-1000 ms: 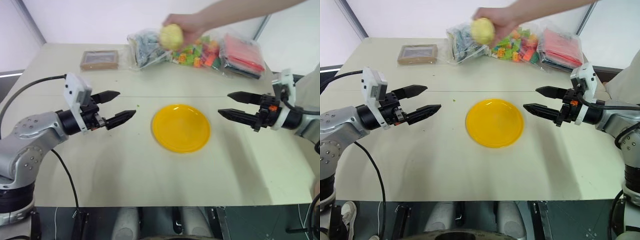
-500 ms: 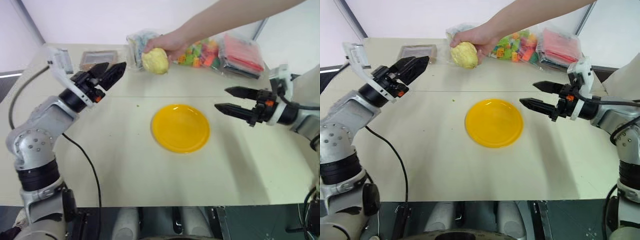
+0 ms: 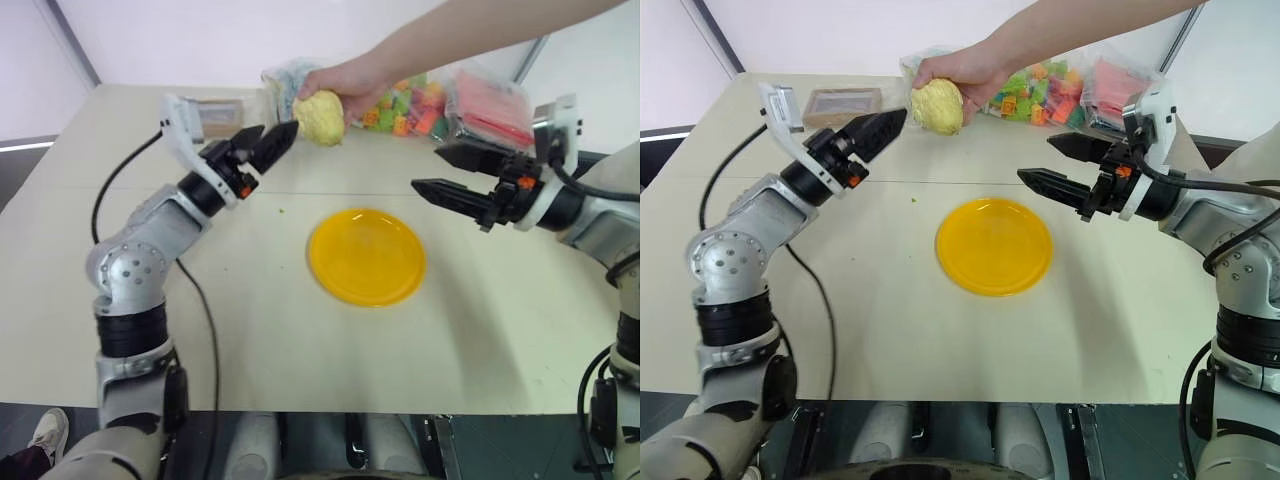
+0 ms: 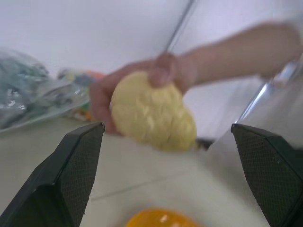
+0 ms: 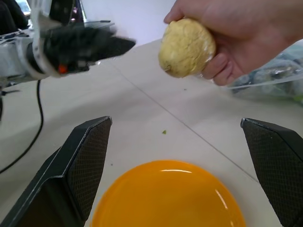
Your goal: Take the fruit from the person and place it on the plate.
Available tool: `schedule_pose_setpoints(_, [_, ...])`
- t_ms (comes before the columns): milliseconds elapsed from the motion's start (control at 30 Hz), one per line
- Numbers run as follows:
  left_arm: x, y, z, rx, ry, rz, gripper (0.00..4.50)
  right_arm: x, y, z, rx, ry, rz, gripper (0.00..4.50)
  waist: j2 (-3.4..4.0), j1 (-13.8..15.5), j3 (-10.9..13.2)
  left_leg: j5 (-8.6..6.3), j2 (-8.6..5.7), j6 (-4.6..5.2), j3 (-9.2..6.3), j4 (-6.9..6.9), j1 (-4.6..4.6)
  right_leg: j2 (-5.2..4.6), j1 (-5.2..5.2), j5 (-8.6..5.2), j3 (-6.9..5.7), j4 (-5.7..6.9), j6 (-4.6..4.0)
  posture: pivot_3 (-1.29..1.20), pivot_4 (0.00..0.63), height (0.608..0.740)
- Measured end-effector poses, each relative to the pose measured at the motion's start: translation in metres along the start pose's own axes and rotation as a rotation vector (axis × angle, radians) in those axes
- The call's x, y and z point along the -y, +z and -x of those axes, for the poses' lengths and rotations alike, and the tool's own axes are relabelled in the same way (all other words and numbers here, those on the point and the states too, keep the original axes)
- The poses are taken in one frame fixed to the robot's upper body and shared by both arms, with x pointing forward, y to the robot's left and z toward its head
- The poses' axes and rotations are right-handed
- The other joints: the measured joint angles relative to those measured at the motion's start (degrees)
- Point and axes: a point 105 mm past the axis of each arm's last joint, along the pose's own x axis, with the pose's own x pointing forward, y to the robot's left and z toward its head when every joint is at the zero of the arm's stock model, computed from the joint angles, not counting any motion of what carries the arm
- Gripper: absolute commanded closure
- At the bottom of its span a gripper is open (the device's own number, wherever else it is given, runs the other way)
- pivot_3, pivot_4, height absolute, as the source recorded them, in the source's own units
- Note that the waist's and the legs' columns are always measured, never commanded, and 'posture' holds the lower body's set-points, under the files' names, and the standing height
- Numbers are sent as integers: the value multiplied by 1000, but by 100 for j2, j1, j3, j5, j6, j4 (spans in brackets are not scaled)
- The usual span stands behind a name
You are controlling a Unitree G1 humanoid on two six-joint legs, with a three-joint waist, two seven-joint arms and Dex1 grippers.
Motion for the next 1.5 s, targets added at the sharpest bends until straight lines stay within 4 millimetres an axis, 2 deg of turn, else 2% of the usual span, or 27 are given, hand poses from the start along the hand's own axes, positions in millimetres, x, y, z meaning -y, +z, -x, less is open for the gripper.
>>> schedule_pose_setpoints(67, [-8,4,-5,76,39,181,0,-1,0,0,-1,3,1,41,0,6,0,0,0,0,-1,1,0,0,0,1,0,0,1,0,150,731])
schedule_pose_setpoints(167, [-21,-4,-7,110,96,371,0,-1,-1,0,-2,3,1,41,-1,7,0,0,-1,0,1,1,0,1,0,1,0,0,1,0,150,731])
schedule_pose_setpoints(367, [-32,-43,-20,32,142,544,0,-1,-3,1,-8,-2,-4,41,-1,14,0,0,-4,0,2,1,0,3,0,1,-1,-2,1,0,150,731])
schedule_pose_setpoints(433, [-32,-52,-24,6,144,567,0,-1,-7,2,-15,-6,-12,41,-1,15,0,0,-5,0,2,1,-1,3,0,1,-1,-2,1,0,150,731])
schedule_pose_setpoints(600, [-14,-44,-39,0,67,553,0,-2,-7,3,-17,-13,-4,41,-1,13,0,0,-5,0,1,0,0,5,1,1,-1,-3,1,0,150,731])
schedule_pose_setpoints(800, [1,-52,-48,-43,14,557,0,-4,-8,5,-18,-24,-4,41,-1,13,0,0,-5,0,1,0,-1,5,0,1,-1,-4,1,0,150,731])
schedule_pose_setpoints(1267, [-4,-55,-58,-59,6,546,0,-5,-9,6,-21,-46,-2,41,-1,13,0,0,-5,0,1,-1,-2,6,1,1,-2,-8,1,0,150,731])
schedule_pose_setpoints(1367, [-7,-57,-58,-56,10,552,864,-4,-9,6,-21,-49,-2,0,-1,12,1,0,-5,0,0,-1,-2,6,0,1,-1,-8,1,0,150,731])
schedule_pose_setpoints(1433, [-10,-58,-58,-56,20,553,1823,-4,-10,6,-21,-49,-2,0,-1,12,1,0,-5,0,0,-1,-2,6,0,1,-1,-8,1,0,150,731])
schedule_pose_setpoints(1500, [-10,-58,-58,-53,18,552,2569,-4,-10,6,-21,-50,-2,0,-1,11,1,0,-4,0,0,-1,-2,6,0,1,-1,-8,1,0,150,731])
